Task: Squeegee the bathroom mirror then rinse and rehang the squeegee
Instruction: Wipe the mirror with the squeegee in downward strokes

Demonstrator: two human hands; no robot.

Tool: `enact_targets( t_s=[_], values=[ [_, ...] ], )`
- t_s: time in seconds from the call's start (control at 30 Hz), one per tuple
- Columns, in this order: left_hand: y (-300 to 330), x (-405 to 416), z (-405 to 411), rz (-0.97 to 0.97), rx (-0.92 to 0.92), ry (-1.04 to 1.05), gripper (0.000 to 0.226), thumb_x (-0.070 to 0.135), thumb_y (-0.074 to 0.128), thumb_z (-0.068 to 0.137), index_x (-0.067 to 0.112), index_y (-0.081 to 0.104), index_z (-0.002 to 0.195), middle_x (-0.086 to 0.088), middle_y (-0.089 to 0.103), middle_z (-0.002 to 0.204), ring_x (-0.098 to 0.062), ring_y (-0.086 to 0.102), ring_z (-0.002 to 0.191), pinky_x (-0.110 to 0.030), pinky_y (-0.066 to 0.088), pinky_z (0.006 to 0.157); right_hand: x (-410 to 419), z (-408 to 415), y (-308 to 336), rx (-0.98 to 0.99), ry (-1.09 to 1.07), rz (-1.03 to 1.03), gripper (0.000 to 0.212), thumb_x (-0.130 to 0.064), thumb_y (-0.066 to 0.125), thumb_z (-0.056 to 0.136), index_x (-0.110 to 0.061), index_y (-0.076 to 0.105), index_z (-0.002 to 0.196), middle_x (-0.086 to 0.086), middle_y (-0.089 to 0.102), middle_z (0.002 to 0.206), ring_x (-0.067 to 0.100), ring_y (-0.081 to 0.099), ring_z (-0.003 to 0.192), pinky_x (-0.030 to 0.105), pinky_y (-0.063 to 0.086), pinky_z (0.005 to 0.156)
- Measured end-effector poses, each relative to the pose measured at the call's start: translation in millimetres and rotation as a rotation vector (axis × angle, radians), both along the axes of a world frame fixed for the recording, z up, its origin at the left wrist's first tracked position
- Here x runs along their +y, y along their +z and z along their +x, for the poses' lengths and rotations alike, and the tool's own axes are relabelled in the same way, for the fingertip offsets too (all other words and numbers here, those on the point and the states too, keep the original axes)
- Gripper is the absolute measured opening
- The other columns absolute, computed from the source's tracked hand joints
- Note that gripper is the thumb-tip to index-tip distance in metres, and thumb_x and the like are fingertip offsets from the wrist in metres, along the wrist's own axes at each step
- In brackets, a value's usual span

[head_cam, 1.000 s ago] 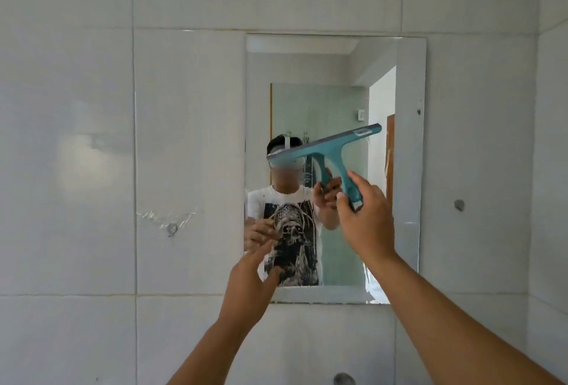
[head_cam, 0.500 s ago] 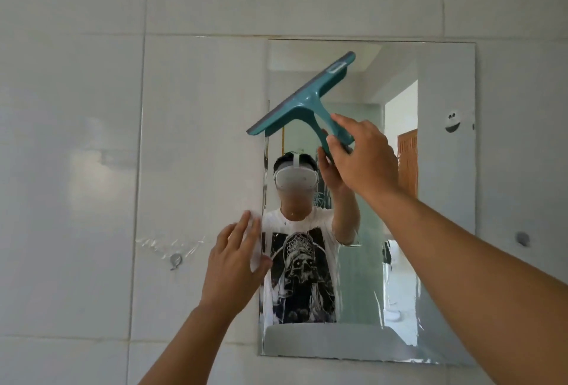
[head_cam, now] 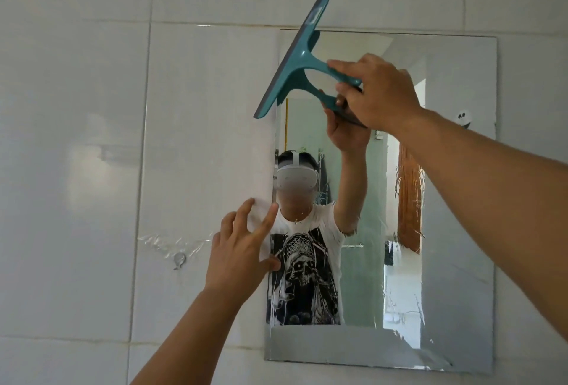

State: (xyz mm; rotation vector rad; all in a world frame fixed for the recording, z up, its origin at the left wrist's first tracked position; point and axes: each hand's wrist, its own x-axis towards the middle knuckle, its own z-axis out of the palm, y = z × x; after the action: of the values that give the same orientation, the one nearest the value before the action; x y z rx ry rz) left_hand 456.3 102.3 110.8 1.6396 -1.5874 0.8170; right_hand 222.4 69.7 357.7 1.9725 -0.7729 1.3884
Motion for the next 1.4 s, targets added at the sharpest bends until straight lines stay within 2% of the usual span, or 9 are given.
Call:
enact_targets(
  t_s=[0.1,0.2,0.3,0.43,0.63,0.77,0.97,1.3,1.4],
  values=[
    [-3,-4,-2,-0.004,-0.001,0.007,0.1,0.054,0.07,0.078,0.048,0.001,0.15,-0.003,-0.001,0.165,-0.035,0.008,0.146,-0.049,0.03,0.113,-4,-2,12,0.043,-0.039,0.023,0.042,-0.034,0.049,0.099,-0.04,0.046,0.14,0.006,0.058,0.109,0.026,0.055,0.096,0.045,0.04,0.092],
    [-5,-8,-2,0.03,-0.012,-0.004,0.105,0.051,0.068,0.082,0.047,-0.012,0.149,-0.001,-0.02,0.162,-0.037,-0.019,0.147,-0.054,0.013,0.12,-5,-1,19,0.088,-0.063,0.048,0.041,-0.033,0.047,0.099,-0.042,0.045,0.14,0.006,0.057,0.11,0.029,0.057,0.101,0.045,0.042,0.092],
    [-5,-8,-1,0.071,0.022,-0.041,0.106,0.047,0.065,0.087,0.052,-0.024,0.143,0.003,-0.029,0.159,-0.033,-0.033,0.141,-0.056,0.008,0.119,-7,0,23,0.113,-0.084,0.069,0.041,-0.033,0.044,0.1,-0.044,0.044,0.14,0.003,0.053,0.106,0.029,0.055,0.102,0.047,0.041,0.091],
    [-4,-6,-3,0.086,0.026,-0.042,0.102,0.048,0.062,0.089,0.052,-0.025,0.143,0.003,-0.029,0.16,-0.033,-0.033,0.141,-0.058,0.012,0.119,-8,-2,29,0.141,-0.111,0.107,0.042,-0.033,0.042,0.1,-0.045,0.042,0.14,0.009,0.054,0.117,0.031,0.052,0.108,0.05,0.04,0.096],
    [-5,-5,-2,0.095,0.041,-0.049,0.102,0.049,0.063,0.087,0.053,-0.022,0.143,0.004,-0.029,0.159,-0.032,-0.032,0.143,-0.058,0.014,0.119,-8,-19,37,0.173,-0.168,0.11,0.042,-0.034,0.04,0.1,-0.047,0.041,0.14,0.01,0.053,0.117,0.032,0.051,0.105,0.052,0.039,0.095],
    [-4,-2,-3,0.105,0.054,-0.06,0.103,0.047,0.066,0.086,0.051,-0.018,0.146,0.005,-0.029,0.159,-0.031,-0.031,0.142,-0.058,0.013,0.118,-11,-43,35,0.17,-0.179,0.124,0.043,-0.032,0.042,0.099,-0.048,0.042,0.139,0.007,0.051,0.113,0.024,0.044,0.092,0.05,0.041,0.089],
    [-2,0,-5,0.118,0.065,-0.063,0.104,0.047,0.067,0.084,0.05,-0.016,0.146,0.004,-0.029,0.158,-0.031,-0.032,0.142,-0.058,0.011,0.117,-18,-100,27,0.117,-0.214,0.196,0.043,-0.03,0.044,0.098,-0.049,0.044,0.137,0.01,0.053,0.116,0.035,0.052,0.104,0.051,0.042,0.089],
    [-4,-1,-2,0.118,0.048,-0.057,0.11,0.046,0.07,0.081,0.054,-0.022,0.142,0.002,-0.028,0.158,-0.033,-0.028,0.144,-0.059,0.011,0.116,-28,-148,4,0.048,-0.237,0.229,0.045,-0.025,0.045,0.099,-0.044,0.042,0.14,0.012,0.057,0.114,0.027,0.054,0.084,0.048,0.051,0.082],
    [-4,-1,-2,0.119,0.062,-0.056,0.108,0.044,0.07,0.082,0.051,-0.016,0.146,0.0,-0.025,0.161,-0.034,-0.027,0.144,-0.06,0.01,0.116,-32,-167,-11,0.02,-0.242,0.264,0.047,-0.026,0.044,0.1,-0.047,0.038,0.142,0.013,0.056,0.118,0.033,0.059,0.092,0.047,0.05,0.085]
  ],
)
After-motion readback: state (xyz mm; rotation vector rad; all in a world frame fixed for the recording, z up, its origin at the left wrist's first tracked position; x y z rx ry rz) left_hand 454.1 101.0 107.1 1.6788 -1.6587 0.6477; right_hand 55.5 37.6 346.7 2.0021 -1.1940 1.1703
